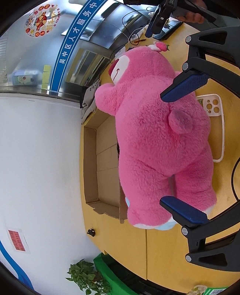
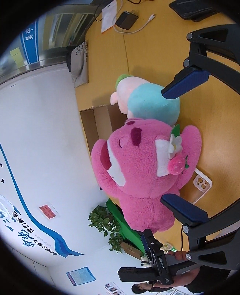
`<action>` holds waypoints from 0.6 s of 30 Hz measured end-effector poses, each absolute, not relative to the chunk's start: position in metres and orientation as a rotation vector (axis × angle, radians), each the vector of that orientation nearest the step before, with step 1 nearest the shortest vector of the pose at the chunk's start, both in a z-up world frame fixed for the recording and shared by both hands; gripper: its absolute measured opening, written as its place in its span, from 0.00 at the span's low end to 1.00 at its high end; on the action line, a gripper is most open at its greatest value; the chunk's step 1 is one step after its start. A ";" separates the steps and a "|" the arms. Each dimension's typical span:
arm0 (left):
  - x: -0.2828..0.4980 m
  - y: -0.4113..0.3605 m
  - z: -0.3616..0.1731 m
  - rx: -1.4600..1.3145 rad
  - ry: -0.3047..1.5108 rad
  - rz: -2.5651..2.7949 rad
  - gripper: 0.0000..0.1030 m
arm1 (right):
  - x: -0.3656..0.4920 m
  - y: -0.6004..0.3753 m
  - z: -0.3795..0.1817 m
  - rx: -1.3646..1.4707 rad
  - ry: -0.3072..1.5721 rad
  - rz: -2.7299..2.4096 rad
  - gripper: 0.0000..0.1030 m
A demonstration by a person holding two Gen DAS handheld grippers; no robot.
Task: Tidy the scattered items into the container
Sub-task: 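Move both grippers toward the pink bear lying on the table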
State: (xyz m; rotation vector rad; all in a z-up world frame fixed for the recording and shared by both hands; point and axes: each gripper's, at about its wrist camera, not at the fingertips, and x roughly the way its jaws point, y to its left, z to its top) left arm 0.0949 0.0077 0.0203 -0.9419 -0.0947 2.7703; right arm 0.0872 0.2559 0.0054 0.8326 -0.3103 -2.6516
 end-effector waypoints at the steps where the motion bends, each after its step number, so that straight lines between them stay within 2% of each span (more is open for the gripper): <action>1: 0.093 0.009 0.019 -0.947 -0.103 2.760 1.00 | 0.088 0.254 0.008 0.807 -0.291 -2.657 1.00; 18: 0.079 0.018 0.007 -0.964 -0.150 2.701 1.00 | 0.067 0.250 0.002 0.874 -0.250 -2.703 1.00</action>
